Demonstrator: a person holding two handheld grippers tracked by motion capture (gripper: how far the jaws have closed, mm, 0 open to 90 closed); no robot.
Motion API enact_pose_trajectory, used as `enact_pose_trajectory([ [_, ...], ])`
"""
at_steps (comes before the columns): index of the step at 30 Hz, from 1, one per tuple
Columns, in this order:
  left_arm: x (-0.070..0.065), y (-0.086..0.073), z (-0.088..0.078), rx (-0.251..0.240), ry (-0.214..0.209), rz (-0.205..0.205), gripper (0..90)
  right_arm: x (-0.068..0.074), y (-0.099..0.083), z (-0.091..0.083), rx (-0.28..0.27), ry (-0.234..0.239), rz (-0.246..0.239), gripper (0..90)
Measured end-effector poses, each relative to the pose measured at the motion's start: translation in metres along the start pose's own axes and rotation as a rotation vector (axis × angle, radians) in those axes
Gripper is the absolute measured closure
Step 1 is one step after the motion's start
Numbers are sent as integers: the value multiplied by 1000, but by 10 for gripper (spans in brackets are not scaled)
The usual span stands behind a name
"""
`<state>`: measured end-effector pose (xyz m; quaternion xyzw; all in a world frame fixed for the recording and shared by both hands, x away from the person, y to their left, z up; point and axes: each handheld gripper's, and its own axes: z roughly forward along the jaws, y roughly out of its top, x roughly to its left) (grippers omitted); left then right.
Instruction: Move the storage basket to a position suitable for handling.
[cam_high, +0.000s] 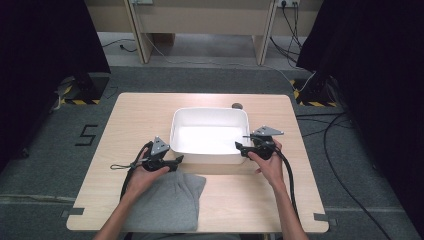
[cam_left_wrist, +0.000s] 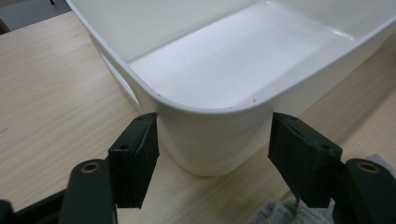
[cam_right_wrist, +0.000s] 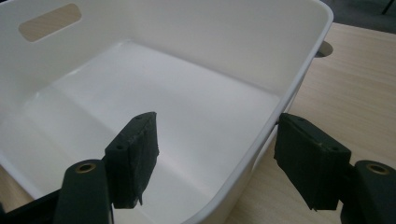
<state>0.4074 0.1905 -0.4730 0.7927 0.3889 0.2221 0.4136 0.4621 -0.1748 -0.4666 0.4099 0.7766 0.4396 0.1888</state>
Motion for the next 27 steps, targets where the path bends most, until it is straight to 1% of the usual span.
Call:
enact_pose_trajectory([
  [1,0,0,0,0,1,0,327,-1,0,1,-1,-3,-13,320],
  [4,-2,0,0,6,11,11,331,-3,2,2,5,-2,-32,328],
  [6,-2,0,0,11,13,16,334,-3,2,3,1,-8,-33,335],
  [7,-2,0,0,13,22,21,335,-3,2,4,-3,-6,-30,336],
  [9,-3,-1,1,15,22,22,336,-4,2,5,-4,-5,-34,336],
  [12,-1,-1,2,16,5,8,331,-4,2,5,-4,-7,-31,338],
  [13,-1,-1,3,13,5,5,327,-3,2,4,-4,-11,-35,338],
  [14,-1,-1,3,13,12,12,326,-3,2,4,-3,-14,-33,339],
  [16,0,-1,3,15,11,12,326,-3,2,4,0,-16,-30,340],
  [17,0,0,4,14,3,5,326,-3,2,4,0,-19,-29,341],
  [19,1,-1,6,12,7,-5,327,-2,2,4,0,-21,-20,340],
  [22,1,-1,6,11,6,-4,331,-3,2,3,4,-21,-16,340],
  [23,1,-1,6,11,4,-9,333,-3,2,4,-3,-20,-8,340],
  [27,2,-2,5,1,-4,-19,328,-3,2,4,-9,-25,-8,340],
])
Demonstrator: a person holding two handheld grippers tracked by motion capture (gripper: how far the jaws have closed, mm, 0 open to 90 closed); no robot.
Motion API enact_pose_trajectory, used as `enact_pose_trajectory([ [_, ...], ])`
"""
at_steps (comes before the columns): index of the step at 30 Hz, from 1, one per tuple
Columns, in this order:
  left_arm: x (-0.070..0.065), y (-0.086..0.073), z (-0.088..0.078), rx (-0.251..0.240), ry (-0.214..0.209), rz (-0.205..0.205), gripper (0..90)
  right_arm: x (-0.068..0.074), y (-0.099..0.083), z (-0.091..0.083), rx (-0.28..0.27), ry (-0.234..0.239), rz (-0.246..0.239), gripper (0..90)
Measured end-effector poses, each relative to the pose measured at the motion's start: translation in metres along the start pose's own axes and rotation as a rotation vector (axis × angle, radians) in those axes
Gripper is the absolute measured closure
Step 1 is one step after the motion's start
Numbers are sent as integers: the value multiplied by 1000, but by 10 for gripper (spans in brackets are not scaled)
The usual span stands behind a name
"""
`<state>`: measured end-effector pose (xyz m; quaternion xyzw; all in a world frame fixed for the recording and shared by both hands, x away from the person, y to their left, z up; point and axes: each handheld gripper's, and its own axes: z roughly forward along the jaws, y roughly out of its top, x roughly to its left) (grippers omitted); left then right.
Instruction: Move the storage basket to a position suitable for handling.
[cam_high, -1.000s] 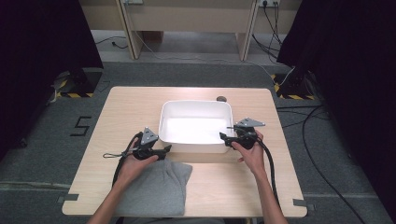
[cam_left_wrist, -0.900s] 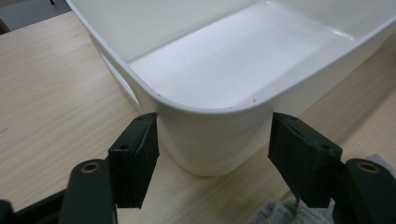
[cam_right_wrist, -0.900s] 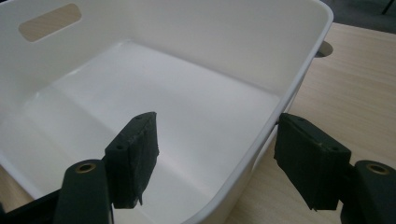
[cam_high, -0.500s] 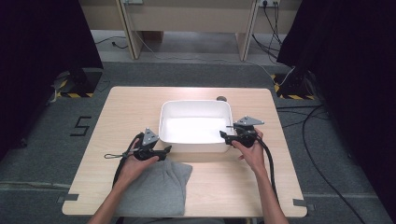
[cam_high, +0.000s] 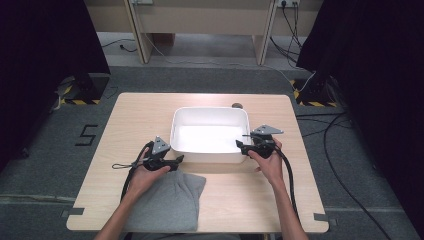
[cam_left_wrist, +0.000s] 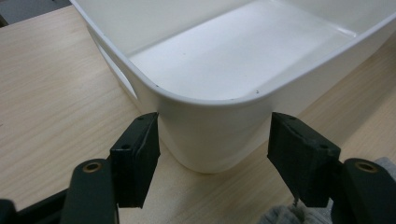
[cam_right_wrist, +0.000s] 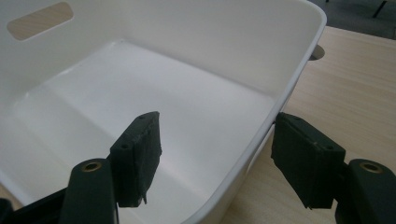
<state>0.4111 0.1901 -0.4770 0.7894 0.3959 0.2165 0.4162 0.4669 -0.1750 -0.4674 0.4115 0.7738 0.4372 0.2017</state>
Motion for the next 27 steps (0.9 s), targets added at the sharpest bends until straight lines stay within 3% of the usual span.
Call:
enact_pose_trajectory([
  [4,2,1,-8,-21,-4,-21,234,2,2,-8,-21,-21,1,277],
  [6,6,2,-20,-32,2,-31,222,3,7,-26,-70,-24,10,266],
  [13,13,0,-41,-42,17,-47,207,10,7,-52,-79,0,6,250],
  [21,17,-9,-64,-47,31,-52,183,32,-2,-77,-83,26,-65,244],
  [23,19,-20,-73,-31,39,-40,178,38,-5,-81,-83,44,-78,244],
  [27,22,-32,-84,-26,47,-59,170,47,-11,-83,-67,67,-109,245],
])
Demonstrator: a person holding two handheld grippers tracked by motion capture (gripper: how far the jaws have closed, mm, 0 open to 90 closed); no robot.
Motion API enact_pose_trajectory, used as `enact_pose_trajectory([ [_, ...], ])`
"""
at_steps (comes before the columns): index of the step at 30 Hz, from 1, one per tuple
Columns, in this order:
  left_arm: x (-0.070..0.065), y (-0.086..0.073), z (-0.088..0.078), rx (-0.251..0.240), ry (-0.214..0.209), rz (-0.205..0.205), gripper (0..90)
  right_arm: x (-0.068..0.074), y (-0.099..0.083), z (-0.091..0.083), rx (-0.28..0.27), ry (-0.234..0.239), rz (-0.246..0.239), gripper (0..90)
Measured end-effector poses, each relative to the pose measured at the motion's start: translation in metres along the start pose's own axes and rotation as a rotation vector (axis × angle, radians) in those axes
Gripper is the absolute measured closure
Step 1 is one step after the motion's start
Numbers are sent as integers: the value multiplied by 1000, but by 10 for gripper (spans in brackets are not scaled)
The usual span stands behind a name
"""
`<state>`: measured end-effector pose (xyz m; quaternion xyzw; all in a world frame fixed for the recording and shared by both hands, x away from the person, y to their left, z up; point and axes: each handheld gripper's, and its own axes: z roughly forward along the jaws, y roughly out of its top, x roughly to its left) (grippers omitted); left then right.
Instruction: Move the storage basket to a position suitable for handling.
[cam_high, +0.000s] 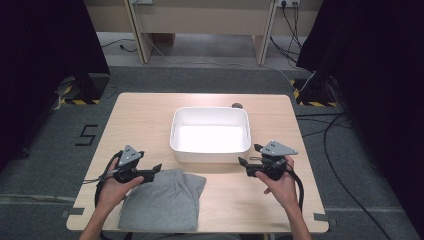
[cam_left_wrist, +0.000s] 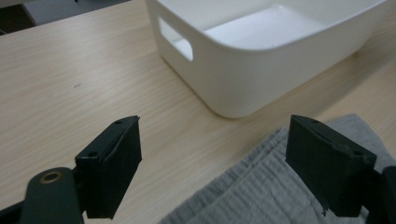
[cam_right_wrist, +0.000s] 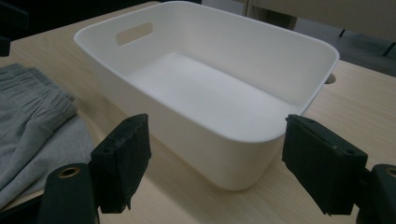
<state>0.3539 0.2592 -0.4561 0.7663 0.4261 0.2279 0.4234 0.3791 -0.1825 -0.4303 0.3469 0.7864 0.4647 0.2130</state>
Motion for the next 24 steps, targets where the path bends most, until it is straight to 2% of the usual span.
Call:
enact_pose_trajectory([
  [3,4,-10,-11,-9,7,-17,161,9,-5,3,16,31,-27,241],
  [5,6,-16,-17,6,-10,-25,161,11,-5,4,24,39,-34,241],
  [10,8,-27,-28,15,-16,-40,154,20,-8,12,41,66,-60,233],
  [12,8,-35,-34,23,-10,-30,153,22,-9,14,39,78,-58,232],
  [18,8,-45,-44,20,-9,-43,153,29,-11,21,47,106,-73,236],
  [24,10,-57,-50,27,-19,-82,149,33,-12,25,54,120,-73,235],
])
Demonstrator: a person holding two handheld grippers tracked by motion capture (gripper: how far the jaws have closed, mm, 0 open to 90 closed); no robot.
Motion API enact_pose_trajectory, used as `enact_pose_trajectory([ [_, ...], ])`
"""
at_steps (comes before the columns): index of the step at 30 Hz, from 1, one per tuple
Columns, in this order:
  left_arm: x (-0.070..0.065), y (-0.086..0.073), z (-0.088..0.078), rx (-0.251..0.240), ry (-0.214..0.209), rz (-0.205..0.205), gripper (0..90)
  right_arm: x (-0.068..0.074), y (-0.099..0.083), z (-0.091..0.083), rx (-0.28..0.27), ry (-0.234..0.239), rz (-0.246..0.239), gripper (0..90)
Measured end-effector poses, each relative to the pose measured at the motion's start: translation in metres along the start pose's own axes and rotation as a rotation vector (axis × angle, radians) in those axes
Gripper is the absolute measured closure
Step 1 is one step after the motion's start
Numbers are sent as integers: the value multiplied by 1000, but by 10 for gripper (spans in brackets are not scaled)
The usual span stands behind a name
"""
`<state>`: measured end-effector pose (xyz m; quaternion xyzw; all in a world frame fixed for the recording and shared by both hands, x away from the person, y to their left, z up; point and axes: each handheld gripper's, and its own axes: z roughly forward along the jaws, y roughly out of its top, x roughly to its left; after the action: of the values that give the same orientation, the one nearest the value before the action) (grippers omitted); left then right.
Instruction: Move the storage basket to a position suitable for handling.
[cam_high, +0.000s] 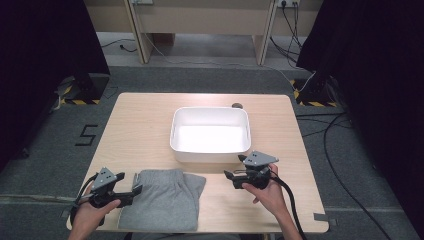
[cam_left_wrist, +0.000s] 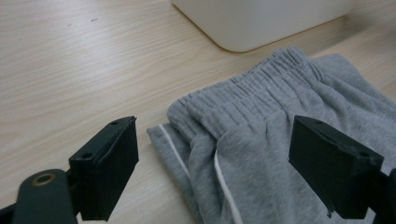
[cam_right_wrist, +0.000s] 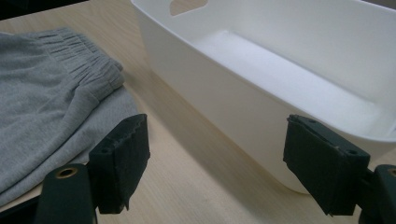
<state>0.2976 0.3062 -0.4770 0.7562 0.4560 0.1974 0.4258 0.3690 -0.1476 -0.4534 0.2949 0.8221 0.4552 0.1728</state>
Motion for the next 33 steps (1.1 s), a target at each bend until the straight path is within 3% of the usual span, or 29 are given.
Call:
enact_pose_trajectory([
  [11,-5,-13,-19,-13,-11,-43,148,9,-1,9,7,37,-4,238],
  [17,-9,-17,-28,-17,-8,-45,147,12,-1,13,9,56,-2,238],
  [25,-15,-27,-30,16,-3,-59,147,13,-3,20,17,85,5,228],
  [33,-22,-31,-33,46,23,-48,149,20,-6,31,39,125,2,201],
])
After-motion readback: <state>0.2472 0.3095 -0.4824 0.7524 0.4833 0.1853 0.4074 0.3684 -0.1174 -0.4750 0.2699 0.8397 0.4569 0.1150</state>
